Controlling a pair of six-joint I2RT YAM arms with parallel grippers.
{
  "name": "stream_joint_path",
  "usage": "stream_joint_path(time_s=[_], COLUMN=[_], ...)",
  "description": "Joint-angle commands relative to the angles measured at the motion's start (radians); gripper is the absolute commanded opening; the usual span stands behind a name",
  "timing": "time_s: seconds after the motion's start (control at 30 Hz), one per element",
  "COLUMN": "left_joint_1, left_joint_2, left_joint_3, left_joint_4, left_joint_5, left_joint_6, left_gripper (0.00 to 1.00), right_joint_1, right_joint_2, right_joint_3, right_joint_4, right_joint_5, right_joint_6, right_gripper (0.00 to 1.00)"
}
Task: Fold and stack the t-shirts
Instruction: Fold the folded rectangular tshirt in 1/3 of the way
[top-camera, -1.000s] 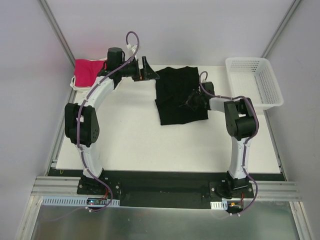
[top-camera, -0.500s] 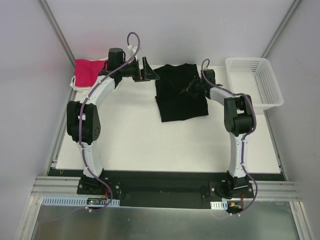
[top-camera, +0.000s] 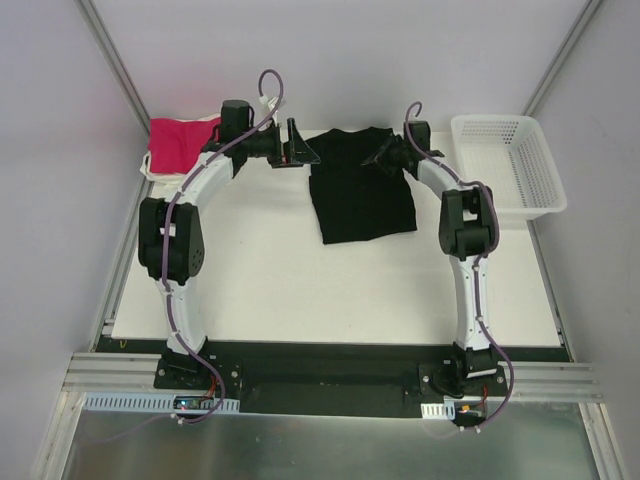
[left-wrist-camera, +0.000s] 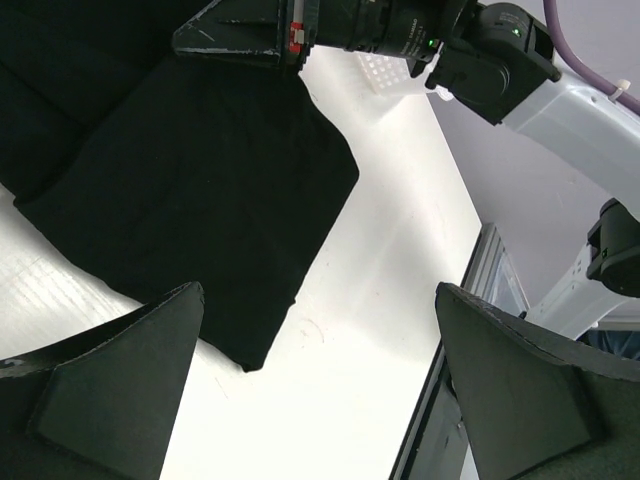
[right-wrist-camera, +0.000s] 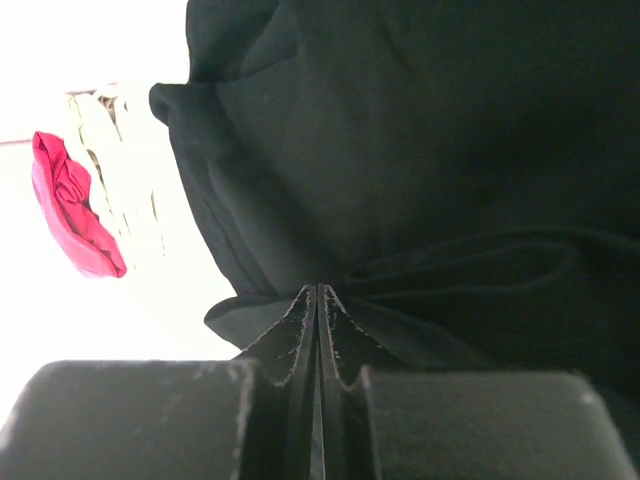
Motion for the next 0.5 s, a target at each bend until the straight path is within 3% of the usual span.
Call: stream_joint_path(time_s=[0.0, 0.2, 0.47], left_joint_1=[0.008, -0.046, -0.170], left_joint_2=[0.021, 0.064, 0.093], left_joint_3=[0.026, -0.015, -0.078], left_joint_4=[0.066, 0.094, 0.103], left_joint_5=[0.075, 0.062, 0.035], left_joint_6=[-0.021, -0.041, -0.041], left_gripper=[0.99, 0.99, 0.99], right_joint_1=[-0.043, -0.059, -0.103], right_joint_2=[-0.093, -0.256, -0.240], right_joint_3=[-0.038, -0.331, -0.393], right_joint_4=[-0.009, 0.117, 0.163], right_joint_5=[0.000, 0.004, -0.025], right_joint_6=[-0.009, -0.029, -0.025], right_gripper=[0.03, 0.04, 0.04])
